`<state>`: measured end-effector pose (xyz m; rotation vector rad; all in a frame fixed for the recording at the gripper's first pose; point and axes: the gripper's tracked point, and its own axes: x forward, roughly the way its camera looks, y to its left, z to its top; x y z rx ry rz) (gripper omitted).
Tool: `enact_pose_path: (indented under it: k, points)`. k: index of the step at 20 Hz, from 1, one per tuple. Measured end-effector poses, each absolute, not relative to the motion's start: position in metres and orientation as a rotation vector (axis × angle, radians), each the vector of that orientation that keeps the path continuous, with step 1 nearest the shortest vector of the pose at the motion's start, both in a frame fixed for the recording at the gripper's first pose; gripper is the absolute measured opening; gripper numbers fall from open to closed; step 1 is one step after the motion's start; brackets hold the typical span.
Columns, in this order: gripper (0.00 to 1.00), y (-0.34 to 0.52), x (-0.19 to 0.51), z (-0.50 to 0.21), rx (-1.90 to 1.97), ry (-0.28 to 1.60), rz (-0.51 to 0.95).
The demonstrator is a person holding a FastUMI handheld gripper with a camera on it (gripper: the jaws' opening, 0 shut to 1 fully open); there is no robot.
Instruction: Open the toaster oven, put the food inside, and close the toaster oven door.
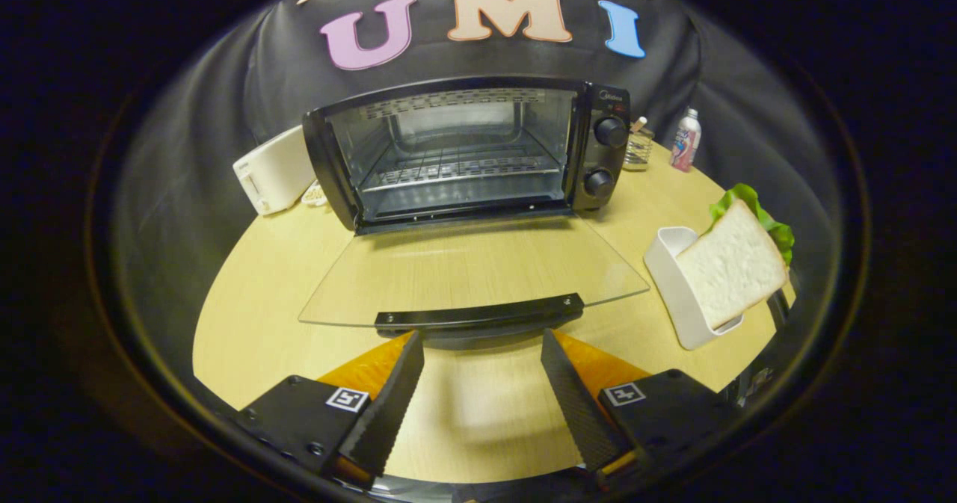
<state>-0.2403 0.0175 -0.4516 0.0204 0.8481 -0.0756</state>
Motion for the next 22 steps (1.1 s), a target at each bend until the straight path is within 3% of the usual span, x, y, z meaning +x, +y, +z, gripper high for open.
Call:
enact_pose_path:
  k: [13,22]
  points:
    - [0.98,-0.021,-0.204,-0.382,0.045,0.679,-0.155]
    - [0.96,-0.026,-0.242,-0.451,-0.121,0.932,-0.166]
